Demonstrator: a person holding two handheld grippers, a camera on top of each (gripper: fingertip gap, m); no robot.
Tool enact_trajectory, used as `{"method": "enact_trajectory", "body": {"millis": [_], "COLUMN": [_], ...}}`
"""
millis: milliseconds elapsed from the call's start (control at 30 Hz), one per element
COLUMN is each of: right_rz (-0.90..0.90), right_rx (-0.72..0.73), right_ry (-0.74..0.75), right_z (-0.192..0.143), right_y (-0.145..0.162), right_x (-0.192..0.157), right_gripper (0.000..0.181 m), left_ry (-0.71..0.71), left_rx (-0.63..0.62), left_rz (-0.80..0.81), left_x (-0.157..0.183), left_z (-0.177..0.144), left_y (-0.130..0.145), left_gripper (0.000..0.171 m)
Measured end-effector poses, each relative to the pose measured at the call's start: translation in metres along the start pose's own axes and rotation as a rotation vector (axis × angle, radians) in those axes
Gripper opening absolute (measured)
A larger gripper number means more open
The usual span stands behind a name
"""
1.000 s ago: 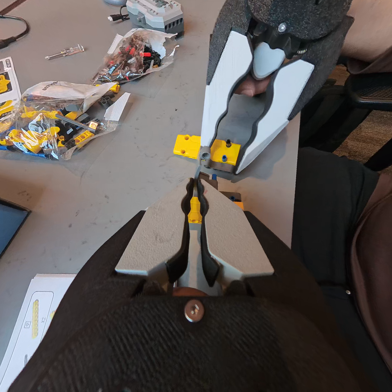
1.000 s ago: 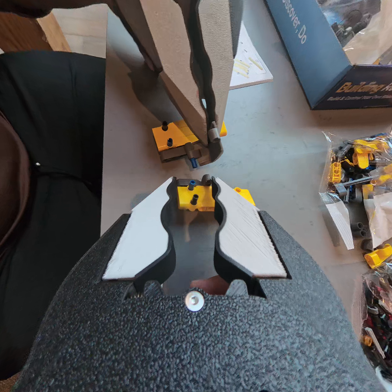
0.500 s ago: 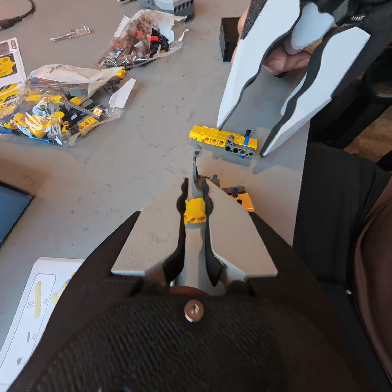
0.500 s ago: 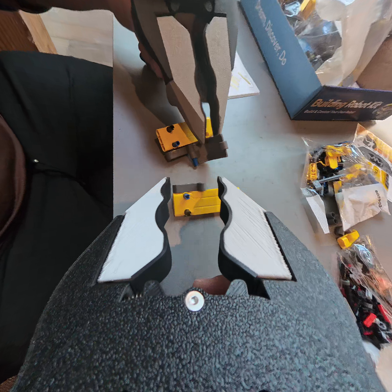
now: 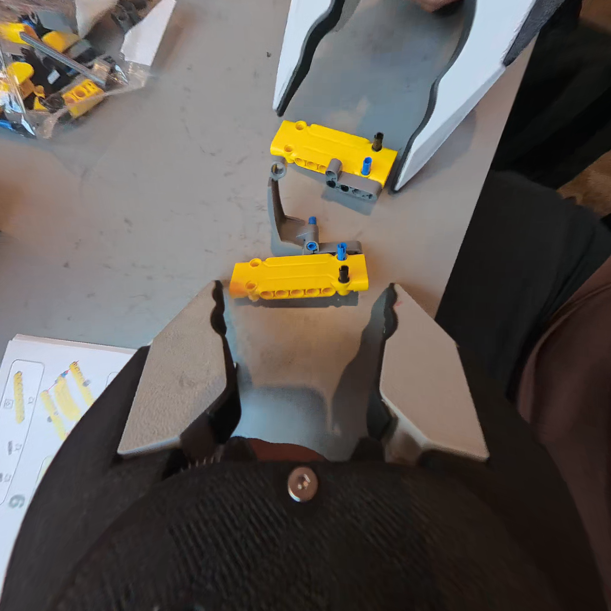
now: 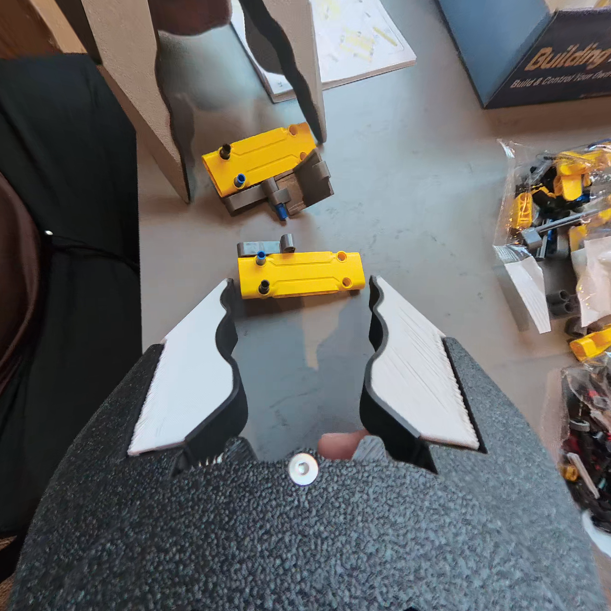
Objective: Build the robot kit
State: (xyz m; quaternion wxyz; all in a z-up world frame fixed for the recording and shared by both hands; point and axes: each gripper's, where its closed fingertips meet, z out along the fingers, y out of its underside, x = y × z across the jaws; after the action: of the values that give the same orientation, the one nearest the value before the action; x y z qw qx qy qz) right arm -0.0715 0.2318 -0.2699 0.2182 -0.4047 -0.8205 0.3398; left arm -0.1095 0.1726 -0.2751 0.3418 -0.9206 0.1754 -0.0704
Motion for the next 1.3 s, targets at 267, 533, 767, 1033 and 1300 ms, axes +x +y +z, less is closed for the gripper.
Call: {"method": "enact_trajectory", "body": {"millis": [267,533,767,1033,1300], "right_rz": [0.074,0.063,0.022,-0.022,-0.021], "right_rx": [0.034,0.004,-0.010,0.005,0.003], "right_ry": [-0.071,-0.108,-0.107,-0.077,-0.085], "right_z": [-0.001,0.004,0.007,0.010,0.013], "right_y": [-0.005,-0.003,-0.003,-0.009,-0.010], "right_x": [0.002,-0.003,-0.007,-0.010,-0.012], "right_gripper": [0.080,0.077,0.077,0.077,0.077], "left_ry": [0.085,0.025,0.060,0.074,0.053], "left_rx": [0.043,-0.068,-0.074,-0.053,-0.045], "left_rz": [-0.101,-0.074,0.021,0.027,-0.018], "left_x": [-0.001,-0.006,-0.006,-0.006,-0.009], "left_z": [-0.009,-0.004,-0.005,-0.010,-0.017], "left_y": [-0.015,-0.001,0.002,0.007,-0.003], "left_gripper": [0.094,0.077,0.077,0.083,0.097]}}
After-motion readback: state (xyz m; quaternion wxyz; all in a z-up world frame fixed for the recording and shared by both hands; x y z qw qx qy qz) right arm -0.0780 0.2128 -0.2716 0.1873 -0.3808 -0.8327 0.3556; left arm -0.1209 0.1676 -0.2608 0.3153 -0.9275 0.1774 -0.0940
